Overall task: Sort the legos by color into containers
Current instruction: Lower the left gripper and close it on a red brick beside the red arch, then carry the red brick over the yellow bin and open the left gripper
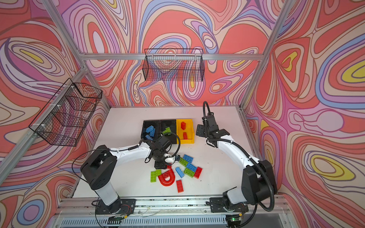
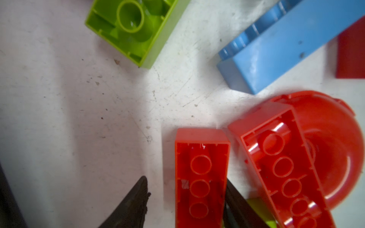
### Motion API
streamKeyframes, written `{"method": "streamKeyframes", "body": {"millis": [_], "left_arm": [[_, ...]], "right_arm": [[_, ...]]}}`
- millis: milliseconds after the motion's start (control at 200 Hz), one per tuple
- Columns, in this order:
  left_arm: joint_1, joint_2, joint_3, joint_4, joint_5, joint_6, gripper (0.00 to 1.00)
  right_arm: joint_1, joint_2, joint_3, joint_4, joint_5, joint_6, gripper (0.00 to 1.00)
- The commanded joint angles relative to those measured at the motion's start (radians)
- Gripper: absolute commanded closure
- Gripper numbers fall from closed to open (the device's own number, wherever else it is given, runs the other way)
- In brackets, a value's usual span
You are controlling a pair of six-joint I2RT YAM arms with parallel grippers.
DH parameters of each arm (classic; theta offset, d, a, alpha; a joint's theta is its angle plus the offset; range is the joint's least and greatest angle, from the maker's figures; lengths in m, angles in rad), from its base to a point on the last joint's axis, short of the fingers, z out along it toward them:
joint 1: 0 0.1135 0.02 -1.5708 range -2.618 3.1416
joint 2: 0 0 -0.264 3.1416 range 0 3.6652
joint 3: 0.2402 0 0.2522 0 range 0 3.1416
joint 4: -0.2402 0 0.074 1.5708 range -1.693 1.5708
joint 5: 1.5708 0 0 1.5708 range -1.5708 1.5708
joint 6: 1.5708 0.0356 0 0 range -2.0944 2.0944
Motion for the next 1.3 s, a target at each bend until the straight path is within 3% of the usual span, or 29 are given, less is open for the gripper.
{"method": "streamKeyframes", "body": {"millis": [0,110,366,441,636,771,926,1097,1297], "left_arm": [[-0.006,0.027,0.001,0.007,-0.003,0.0,0.44],[-0.006,0.036,-0.004,0.022,-0.022,-0.001,0.48],[-0.006,0.03,0.039,0.029,0.014,-0.036,0.75],[-0.005,0.008,0.057,0.037,0.023,-0.048,0.77],[-0.002,-0.048,0.105,0.208,-0.061,-0.207,0.76],[0.0,-0.01,0.211,0.284,-0.142,-0.327,0.77],[0.005,0.125,0.442,0.286,-0.263,-0.454,0.76],[0.005,0.345,0.754,0.144,-0.382,-0.543,0.75],[0.016,0.455,0.868,0.134,-0.379,-0.602,0.59]], "right_arm": [[-0.006,-0.025,-0.018,-0.004,0.005,0.003,0.15],[-0.009,-0.036,-0.021,-0.007,0.017,0.003,0.15],[-0.021,-0.047,-0.033,-0.01,0.012,0.005,0.15],[-0.021,-0.052,-0.047,-0.007,0.01,0.008,0.15],[-0.022,-0.052,-0.072,-0.01,0.016,-0.012,0.15],[-0.022,-0.05,-0.08,-0.016,0.015,-0.028,0.15],[-0.022,-0.052,-0.101,-0.006,-0.002,-0.032,0.15],[-0.022,-0.06,-0.114,0.006,-0.043,-0.011,0.16],[-0.022,-0.064,-0.129,-0.029,-0.081,-0.045,0.15]]}}
